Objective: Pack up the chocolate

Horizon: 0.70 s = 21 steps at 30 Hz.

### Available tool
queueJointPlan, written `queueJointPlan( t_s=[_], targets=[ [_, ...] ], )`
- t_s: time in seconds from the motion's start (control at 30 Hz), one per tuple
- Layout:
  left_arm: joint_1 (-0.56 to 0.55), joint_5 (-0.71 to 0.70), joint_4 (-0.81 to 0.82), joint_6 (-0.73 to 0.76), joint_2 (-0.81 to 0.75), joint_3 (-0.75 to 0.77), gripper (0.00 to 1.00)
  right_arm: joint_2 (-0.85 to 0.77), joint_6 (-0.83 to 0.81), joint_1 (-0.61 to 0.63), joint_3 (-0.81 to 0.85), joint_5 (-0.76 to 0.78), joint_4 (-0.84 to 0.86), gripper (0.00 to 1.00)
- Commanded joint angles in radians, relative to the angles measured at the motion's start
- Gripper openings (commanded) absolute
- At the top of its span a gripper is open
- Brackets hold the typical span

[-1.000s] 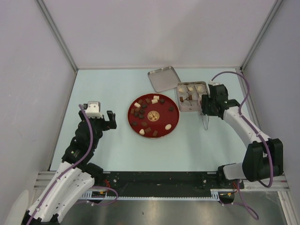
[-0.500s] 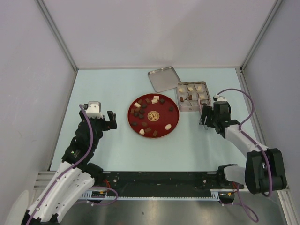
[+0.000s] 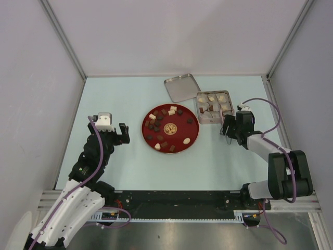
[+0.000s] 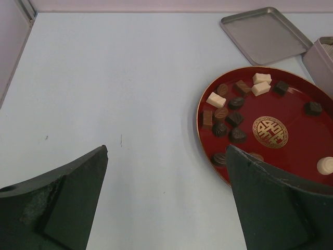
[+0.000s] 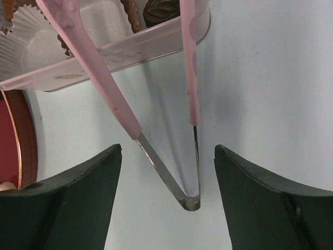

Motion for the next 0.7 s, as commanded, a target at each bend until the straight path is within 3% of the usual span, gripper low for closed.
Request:
queueJointPlan(
  t_s=[0.0, 0.17, 0.43, 0.67],
  targets=[
    [-0.006, 0.012, 0.011, 0.013, -0.007, 0.0, 1.0, 0.022, 0.073, -0.004, 0.039, -0.015, 0.019, 0.76],
    [-0.006, 0.018, 0.011, 0.014, -0.01, 0.0, 1.0, 0.052, 0.128, 0.007, 0.039, 0.016, 0.026, 0.75],
    [-0.009, 0.018, 0.007, 0.013, -0.013, 0.0, 1.0, 0.104, 0.18, 0.066, 0.039, 0.114, 0.031, 0.63],
    [-0.009, 0.018, 0.007, 0.013, -0.013, -0.001, 1.0, 0.03, 0.183, 0.117, 0.02, 0.196, 0.012, 0.37]
  ],
)
